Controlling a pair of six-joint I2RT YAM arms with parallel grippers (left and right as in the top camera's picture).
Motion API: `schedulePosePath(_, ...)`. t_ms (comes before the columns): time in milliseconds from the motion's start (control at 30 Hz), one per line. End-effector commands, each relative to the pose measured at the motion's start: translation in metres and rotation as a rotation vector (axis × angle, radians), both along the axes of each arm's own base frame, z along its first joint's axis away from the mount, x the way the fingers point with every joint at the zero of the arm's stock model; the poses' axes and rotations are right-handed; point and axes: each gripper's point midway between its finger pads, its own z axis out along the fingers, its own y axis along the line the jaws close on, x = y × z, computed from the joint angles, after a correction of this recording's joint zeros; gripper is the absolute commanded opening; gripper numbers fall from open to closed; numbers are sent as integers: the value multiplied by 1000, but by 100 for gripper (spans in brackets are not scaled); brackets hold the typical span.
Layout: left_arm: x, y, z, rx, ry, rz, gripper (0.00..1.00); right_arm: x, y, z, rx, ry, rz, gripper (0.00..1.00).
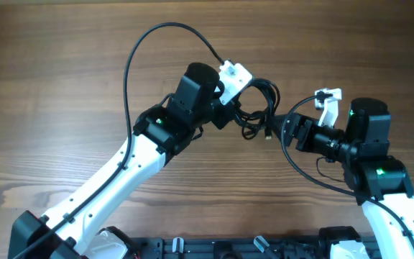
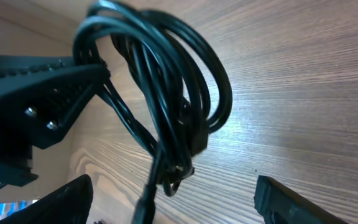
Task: Untangle cables
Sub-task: 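Move the right gripper toward the hanging coil held by the left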
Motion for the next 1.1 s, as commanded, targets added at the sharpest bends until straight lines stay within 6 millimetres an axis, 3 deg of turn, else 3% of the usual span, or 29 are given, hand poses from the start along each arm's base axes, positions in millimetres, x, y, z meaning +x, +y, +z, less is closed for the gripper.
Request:
schedulePosePath(0,2,3,31,-158,35,108,4,-1,5,10,24,-19,36,84)
schedulePosePath(267,24,31,33,-297,109,449,4,-7,12,15,64,-17,82,82)
schedulePosePath(500,28,35,35,-435,190,576,4,-5,12,15,44,-47,97,78)
schedulePosePath(667,26,32,35,-450,210,571,4,3,2,11,-5,-52,32,67)
schedulePosePath(867,13,13,34,-492,302,478,4,14,2,16,-33,-128,47,67)
schedulePosePath(1067,5,3,34,-510,353,417,4,32,-4,-3,-107,-134,45,65)
